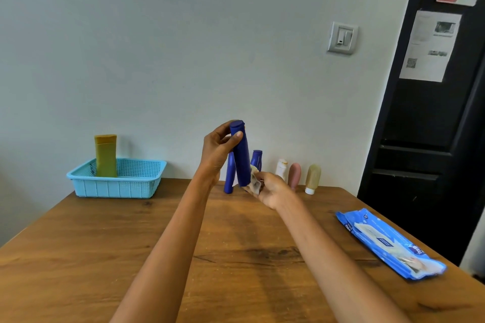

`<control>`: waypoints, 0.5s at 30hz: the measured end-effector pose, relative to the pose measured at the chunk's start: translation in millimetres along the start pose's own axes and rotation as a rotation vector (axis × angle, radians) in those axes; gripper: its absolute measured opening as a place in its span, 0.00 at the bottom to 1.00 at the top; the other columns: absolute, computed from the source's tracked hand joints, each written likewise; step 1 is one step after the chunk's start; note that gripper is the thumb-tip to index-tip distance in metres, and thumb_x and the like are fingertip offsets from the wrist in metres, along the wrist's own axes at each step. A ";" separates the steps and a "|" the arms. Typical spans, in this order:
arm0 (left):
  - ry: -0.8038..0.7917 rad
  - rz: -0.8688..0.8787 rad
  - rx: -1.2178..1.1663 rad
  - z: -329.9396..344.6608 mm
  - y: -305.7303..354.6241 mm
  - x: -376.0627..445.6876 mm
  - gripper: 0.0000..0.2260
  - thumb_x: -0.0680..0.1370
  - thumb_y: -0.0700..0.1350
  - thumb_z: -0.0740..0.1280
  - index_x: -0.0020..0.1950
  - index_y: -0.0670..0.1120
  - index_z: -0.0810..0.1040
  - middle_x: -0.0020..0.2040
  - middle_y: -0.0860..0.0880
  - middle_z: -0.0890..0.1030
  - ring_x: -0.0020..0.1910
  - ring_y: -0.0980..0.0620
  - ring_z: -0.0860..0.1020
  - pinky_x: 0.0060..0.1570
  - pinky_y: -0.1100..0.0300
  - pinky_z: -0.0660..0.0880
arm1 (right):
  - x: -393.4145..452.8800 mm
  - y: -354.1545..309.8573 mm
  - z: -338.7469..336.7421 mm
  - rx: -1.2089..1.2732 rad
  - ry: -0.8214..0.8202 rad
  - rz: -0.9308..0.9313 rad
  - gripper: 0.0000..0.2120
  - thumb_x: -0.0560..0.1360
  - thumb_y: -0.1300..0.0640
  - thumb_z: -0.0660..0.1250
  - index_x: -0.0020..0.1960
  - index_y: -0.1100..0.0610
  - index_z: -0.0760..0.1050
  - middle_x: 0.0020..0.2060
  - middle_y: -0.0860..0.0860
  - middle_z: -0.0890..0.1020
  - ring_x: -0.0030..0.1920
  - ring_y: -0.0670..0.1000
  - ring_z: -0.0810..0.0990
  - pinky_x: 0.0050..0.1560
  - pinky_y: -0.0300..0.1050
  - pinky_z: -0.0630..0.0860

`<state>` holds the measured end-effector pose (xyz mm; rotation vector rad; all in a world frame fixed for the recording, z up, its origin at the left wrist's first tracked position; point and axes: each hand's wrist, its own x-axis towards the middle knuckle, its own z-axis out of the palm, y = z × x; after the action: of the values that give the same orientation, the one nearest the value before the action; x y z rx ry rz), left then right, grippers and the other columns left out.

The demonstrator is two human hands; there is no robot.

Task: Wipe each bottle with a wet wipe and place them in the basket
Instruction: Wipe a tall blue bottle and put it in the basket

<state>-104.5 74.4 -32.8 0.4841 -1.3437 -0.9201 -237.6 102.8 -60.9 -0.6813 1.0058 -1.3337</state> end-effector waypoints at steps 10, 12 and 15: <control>0.010 -0.078 0.053 -4.5 -7.1 0.7 0.10 0.77 0.40 0.67 0.57 0.49 0.77 0.52 0.48 0.82 0.51 0.49 0.80 0.51 0.55 0.79 | 6.2 -10.5 5.2 -0.513 0.204 -0.427 0.07 0.78 0.54 0.62 0.48 0.55 0.78 0.40 0.50 0.80 0.45 0.51 0.79 0.42 0.38 0.76; -0.023 -0.118 0.065 -1.1 -6.9 1.8 0.11 0.77 0.42 0.67 0.59 0.47 0.76 0.54 0.46 0.81 0.52 0.49 0.79 0.49 0.56 0.79 | 0.3 -10.9 13.1 -0.494 0.140 -0.605 0.11 0.79 0.52 0.63 0.58 0.53 0.78 0.49 0.49 0.82 0.47 0.47 0.79 0.42 0.33 0.75; -0.042 -0.149 0.066 3.8 -6.1 2.3 0.12 0.77 0.44 0.67 0.60 0.45 0.77 0.54 0.45 0.81 0.52 0.49 0.80 0.48 0.55 0.80 | -0.3 -6.9 24.7 -0.524 0.152 -0.811 0.13 0.80 0.56 0.60 0.63 0.52 0.75 0.57 0.47 0.80 0.54 0.45 0.78 0.52 0.38 0.77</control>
<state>-110.0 69.8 -35.3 0.6251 -1.3940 -1.0147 -218.8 98.6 -43.9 -1.5134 1.2815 -1.8448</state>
